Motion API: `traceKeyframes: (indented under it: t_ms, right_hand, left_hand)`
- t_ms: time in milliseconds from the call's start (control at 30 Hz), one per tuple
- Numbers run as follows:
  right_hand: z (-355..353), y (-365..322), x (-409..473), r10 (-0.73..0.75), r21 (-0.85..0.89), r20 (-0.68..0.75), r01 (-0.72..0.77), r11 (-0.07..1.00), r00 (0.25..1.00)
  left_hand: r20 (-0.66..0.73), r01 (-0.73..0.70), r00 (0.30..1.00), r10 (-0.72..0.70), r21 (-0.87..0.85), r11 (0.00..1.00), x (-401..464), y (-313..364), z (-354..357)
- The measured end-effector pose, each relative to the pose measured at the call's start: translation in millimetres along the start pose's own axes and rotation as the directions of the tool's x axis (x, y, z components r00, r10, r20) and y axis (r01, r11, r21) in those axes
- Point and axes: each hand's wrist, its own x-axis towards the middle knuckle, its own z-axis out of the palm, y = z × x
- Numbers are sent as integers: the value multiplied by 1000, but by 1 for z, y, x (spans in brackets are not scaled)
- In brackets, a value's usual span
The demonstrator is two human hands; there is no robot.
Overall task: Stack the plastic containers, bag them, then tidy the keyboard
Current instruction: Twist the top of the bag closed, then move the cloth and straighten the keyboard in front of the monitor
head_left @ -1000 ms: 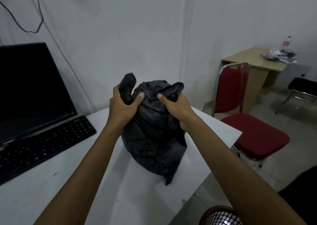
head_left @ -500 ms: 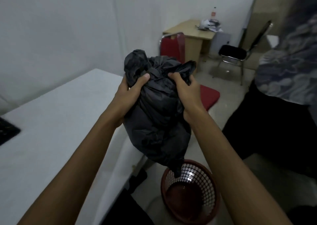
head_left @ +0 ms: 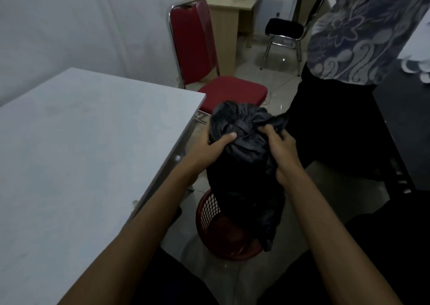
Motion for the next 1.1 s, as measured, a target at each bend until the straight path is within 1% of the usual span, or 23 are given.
traceKeyframes:
  t_ms: [67,167,233,300,367,400,533,633,700,800,900,967,1000,1067,1100]
  right_hand:
    - [-1,23,10,60,-17,0,-60,998,998]
    - [-2,54,28,110,-46,-17,-111,993,994]
    - [-3,84,43,203,-110,-13,-203,973,979]
    - [-9,119,58,335,-223,-16,-330,917,942]
    - [-16,155,71,428,-374,-58,-418,828,902]
    - [-19,169,74,448,-405,-77,-439,802,890]
    - [-22,195,79,445,-357,-58,-435,827,894]
    - [-23,208,87,388,-337,-81,-392,856,918]
    - [-16,188,75,338,-334,-89,-348,876,937]
    - [-3,155,59,203,-300,-55,-211,930,978]
    - [12,121,46,-11,-199,5,12,980,1000]
    - [25,94,35,-151,-120,30,154,981,988]
    - [32,81,31,-197,-94,39,199,975,980]
    - [52,56,22,-280,-25,90,283,959,956]
    - [70,42,15,-325,21,133,325,945,936]
  left_hand:
    - [-10,58,998,-58,-3,998,0,-22,1]
    - [-4,148,989,-147,10,989,-1,-52,5]
    - [-21,211,978,-210,73,975,-3,-73,10]
    - [-75,264,964,-254,189,946,-6,-94,14]
    - [-123,323,946,-301,264,909,-9,-107,15]
    - [-134,337,941,-310,304,891,-10,-111,14]
    - [-151,276,961,-232,452,848,-6,-116,14]
    - [-134,214,977,-169,521,826,-4,-114,19]
    - [-129,182,983,-132,550,815,-4,-112,23]
    - [-106,96,994,-40,606,789,-6,-100,25]
    - [-76,-63,987,143,636,769,-8,-73,20]
    - [-70,-169,957,281,653,739,-15,-49,12]
    - [-81,-214,932,353,665,716,-18,-36,6]
    - [-121,-282,866,485,683,674,-30,-12,-11]
    - [-159,-294,828,537,693,658,-40,-2,-26]
